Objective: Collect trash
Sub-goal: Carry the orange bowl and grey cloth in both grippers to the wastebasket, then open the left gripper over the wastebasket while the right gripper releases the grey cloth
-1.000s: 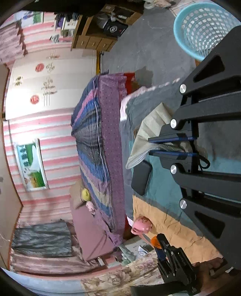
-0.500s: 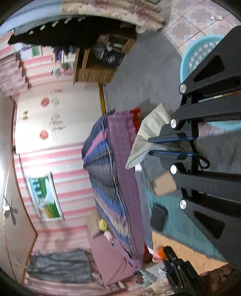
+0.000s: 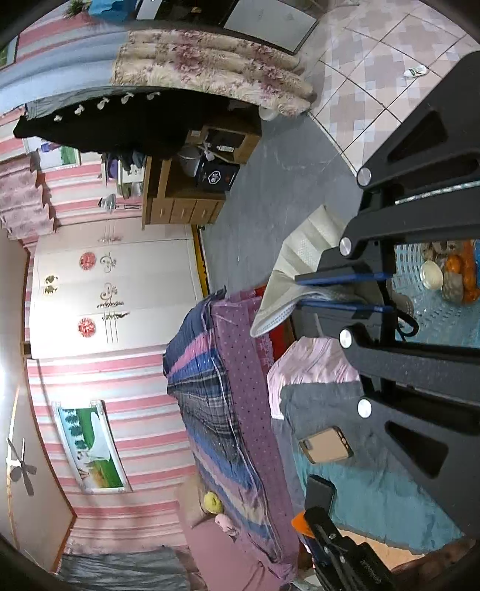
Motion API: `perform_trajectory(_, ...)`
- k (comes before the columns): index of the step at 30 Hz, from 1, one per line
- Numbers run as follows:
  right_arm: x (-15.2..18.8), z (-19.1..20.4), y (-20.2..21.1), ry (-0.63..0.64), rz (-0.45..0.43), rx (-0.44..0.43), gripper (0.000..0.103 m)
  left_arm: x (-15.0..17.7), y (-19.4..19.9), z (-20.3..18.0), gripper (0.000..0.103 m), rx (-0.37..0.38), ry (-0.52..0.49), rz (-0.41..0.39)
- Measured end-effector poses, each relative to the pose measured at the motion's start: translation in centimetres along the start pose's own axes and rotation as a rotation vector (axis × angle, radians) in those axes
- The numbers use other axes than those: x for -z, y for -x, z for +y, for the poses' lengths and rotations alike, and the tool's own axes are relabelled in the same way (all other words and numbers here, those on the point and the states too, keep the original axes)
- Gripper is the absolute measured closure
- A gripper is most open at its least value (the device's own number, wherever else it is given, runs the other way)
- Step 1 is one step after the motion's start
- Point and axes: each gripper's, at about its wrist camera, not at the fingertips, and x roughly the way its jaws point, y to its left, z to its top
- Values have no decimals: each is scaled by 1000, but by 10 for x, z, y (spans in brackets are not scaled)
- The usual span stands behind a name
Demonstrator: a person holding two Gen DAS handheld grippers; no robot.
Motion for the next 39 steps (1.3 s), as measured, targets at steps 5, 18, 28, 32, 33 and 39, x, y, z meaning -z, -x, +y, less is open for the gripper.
perform_trajectory(5, -1, -32, 7, -34, -8, -27, 94, -1, -6, -17, 64, 32, -9, 10)
perform_trajectory(18, 0, -36, 8, -58, -1, -34, 94, 3, -29, -44, 64, 71, -38, 44)
perform_trajectory(28, 2, -34, 7, -61, 12, -36, 94, 4, -38, -53, 64, 96, -34, 54)
perform_trajectory(32, 3, -34, 5, -71, 21, -45, 94, 7, -43, -56, 64, 111, -44, 67)
perform_trajectory(33, 2, -34, 5, -70, 22, -45, 94, 8, -44, -56, 64, 117, -46, 70)
perform_trajectory(39, 4, -30, 3, -74, 32, -65, 91, 15, -57, -63, 64, 146, -41, 93)
